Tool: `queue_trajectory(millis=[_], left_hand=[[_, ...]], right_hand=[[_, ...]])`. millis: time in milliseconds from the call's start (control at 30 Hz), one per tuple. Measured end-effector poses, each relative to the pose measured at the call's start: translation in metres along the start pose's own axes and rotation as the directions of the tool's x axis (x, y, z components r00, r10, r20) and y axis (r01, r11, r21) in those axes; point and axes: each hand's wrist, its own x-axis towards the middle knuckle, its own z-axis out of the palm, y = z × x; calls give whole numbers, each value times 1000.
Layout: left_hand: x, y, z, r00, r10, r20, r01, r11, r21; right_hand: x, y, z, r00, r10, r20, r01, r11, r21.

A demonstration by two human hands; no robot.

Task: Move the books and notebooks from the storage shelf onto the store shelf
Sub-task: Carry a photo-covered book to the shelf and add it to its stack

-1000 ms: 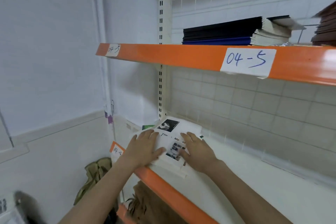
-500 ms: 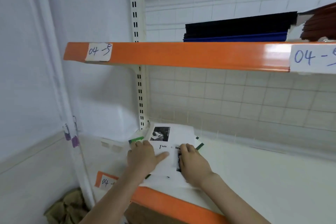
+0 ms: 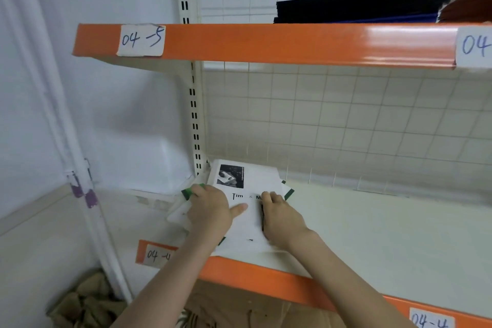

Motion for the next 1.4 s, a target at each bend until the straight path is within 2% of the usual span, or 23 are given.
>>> queue_trajectory(millis=[267, 400, 500, 600, 733, 833, 900, 967, 1033, 1100, 1167, 1300, 1400], left_hand=[[1, 6, -8, 998, 54, -41, -53, 998, 24], [4, -11, -11, 976, 210, -65, -219, 948, -231], [10, -26, -14, 938, 346, -13, -314, 835, -453], [11, -34, -14, 916, 400, -26, -330, 718, -613], [2, -32, -12, 942, 336, -21, -183, 458, -870], [-3, -27, -10, 953, 302, 23, -74, 305, -949], [-3, -26, -8, 954, 294, 61, -18, 258, -966], [-2, -25, -6, 953, 289, 89, 21, 232, -973], [-3, -24, -5, 951, 288, 114, 48, 227, -973], [-4, -22, -3, 944, 299, 137, 60, 252, -966], [-3, -20, -1, 932, 322, 164, 65, 298, -952], [-2, -3, 0, 894, 370, 253, 114, 358, -927], [-5, 13, 3, 890, 371, 263, 103, 398, -911]], right_hand=[[-3, 0, 4, 1000, -12, -20, 11, 1000, -25], [-4, 2, 7, 999, -4, -33, 3, 1000, -10], [-7, 6, 8, 998, -13, -60, 14, 1000, 17], [-9, 16, 11, 996, -24, -91, 35, 992, 117], [-11, 29, 7, 979, 68, -191, -13, 961, 275], [-10, 34, 2, 947, 155, -280, -37, 923, 384], [-8, 34, -3, 928, 287, -239, -111, 824, 555], [-9, 34, -9, 902, 423, -88, -212, 612, 762], [-11, 38, -8, 886, 455, 88, -275, 363, 891], [-16, 43, -5, 893, 408, 191, -282, 175, 943], [-23, 46, -6, 905, 377, 195, -252, 108, 962], [-38, 61, -11, 899, 410, 152, -194, 62, 979], [-51, 77, -19, 887, 439, 139, -168, 28, 985]])
